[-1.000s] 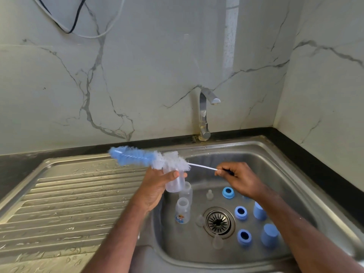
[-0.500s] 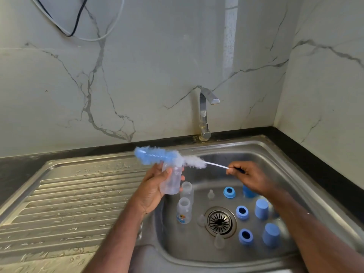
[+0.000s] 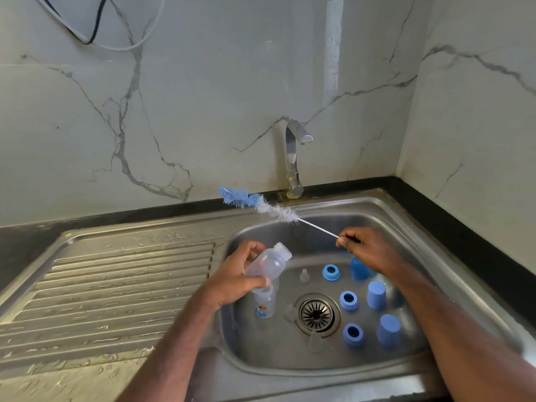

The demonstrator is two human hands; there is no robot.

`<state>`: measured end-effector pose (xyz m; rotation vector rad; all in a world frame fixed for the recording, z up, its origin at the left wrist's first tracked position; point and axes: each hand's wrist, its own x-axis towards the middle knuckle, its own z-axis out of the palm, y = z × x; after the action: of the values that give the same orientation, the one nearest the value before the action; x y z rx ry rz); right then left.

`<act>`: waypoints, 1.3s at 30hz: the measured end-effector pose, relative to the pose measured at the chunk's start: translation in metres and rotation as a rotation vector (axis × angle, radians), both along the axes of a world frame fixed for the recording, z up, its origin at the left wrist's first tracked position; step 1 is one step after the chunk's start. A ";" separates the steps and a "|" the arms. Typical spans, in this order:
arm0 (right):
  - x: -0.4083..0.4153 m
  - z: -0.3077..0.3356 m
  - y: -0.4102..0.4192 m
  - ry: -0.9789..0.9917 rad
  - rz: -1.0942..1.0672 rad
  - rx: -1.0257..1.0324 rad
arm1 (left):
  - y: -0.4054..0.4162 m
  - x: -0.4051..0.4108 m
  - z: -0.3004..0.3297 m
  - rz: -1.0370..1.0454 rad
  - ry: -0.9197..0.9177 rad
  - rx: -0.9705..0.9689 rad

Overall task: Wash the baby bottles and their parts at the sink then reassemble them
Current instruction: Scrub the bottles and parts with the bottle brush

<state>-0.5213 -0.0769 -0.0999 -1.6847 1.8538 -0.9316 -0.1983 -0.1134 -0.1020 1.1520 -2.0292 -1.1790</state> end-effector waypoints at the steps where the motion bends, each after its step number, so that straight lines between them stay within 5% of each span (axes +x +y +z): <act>1: 0.000 0.000 0.000 -0.002 0.002 -0.001 | 0.001 -0.001 -0.001 0.001 0.040 0.014; 5: 0.002 0.001 0.000 0.004 0.012 0.016 | 0.002 -0.008 0.004 0.065 0.216 -0.037; 8: 0.003 0.002 0.001 0.007 0.011 0.026 | 0.006 -0.010 0.004 0.049 0.186 -0.104; 14: 0.003 0.003 0.000 0.038 0.003 0.046 | 0.012 -0.010 -0.005 -0.063 -0.127 -0.239; 21: -0.001 0.002 0.000 0.049 0.006 0.054 | 0.030 -0.027 -0.012 -0.235 -0.724 -0.356; 39: -0.001 -0.004 0.003 0.110 0.114 0.141 | 0.040 -0.034 -0.020 -0.334 -1.081 -0.424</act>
<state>-0.5222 -0.0737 -0.1036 -1.7651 1.8254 -0.6592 -0.2327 -0.0736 -0.1219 1.4000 -3.1432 -0.1169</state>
